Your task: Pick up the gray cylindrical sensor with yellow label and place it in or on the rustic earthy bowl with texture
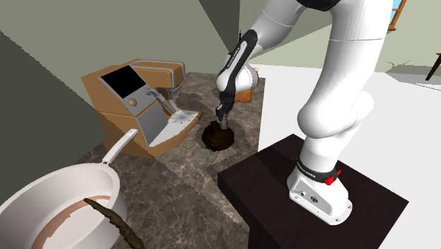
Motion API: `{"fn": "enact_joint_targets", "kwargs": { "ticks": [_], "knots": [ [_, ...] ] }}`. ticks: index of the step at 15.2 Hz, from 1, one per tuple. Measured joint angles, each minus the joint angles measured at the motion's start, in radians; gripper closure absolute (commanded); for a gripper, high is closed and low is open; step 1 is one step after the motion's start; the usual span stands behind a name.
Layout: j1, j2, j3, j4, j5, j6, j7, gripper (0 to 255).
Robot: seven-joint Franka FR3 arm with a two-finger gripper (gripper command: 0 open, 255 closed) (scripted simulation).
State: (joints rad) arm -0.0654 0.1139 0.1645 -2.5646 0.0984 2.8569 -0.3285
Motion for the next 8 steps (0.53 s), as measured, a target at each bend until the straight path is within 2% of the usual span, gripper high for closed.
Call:
{"fn": "enact_joint_targets", "kwargs": {
  "ticks": [7, 8],
  "knots": [
    [0.002, 0.022, -0.002, 0.002, -0.005, 0.021, 0.004, 255],
    [0.002, 0.022, -0.002, 0.002, -0.005, 0.021, 0.004, 0]
  ]
}}
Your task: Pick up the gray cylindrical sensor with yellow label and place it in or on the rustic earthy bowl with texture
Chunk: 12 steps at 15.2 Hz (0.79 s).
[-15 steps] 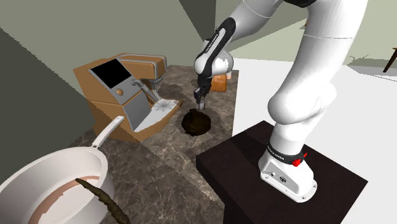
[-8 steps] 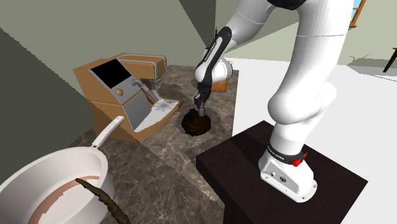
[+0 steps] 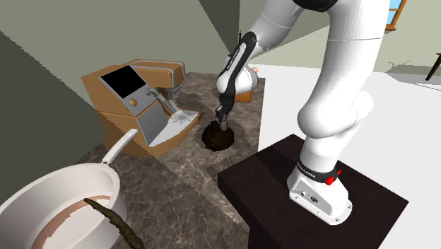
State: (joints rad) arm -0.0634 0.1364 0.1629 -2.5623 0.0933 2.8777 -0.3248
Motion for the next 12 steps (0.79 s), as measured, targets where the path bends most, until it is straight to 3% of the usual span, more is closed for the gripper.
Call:
{"fn": "enact_joint_targets", "kwargs": {
  "ticks": [6, 12],
  "knots": [
    [0.0, 0.0, 0.0, 0.0, 0.0, 0.0, 0.0, 0],
    [-0.008, -0.148, 0.007, -0.022, 0.033, -0.124, -0.022, 0]
  ]
}}
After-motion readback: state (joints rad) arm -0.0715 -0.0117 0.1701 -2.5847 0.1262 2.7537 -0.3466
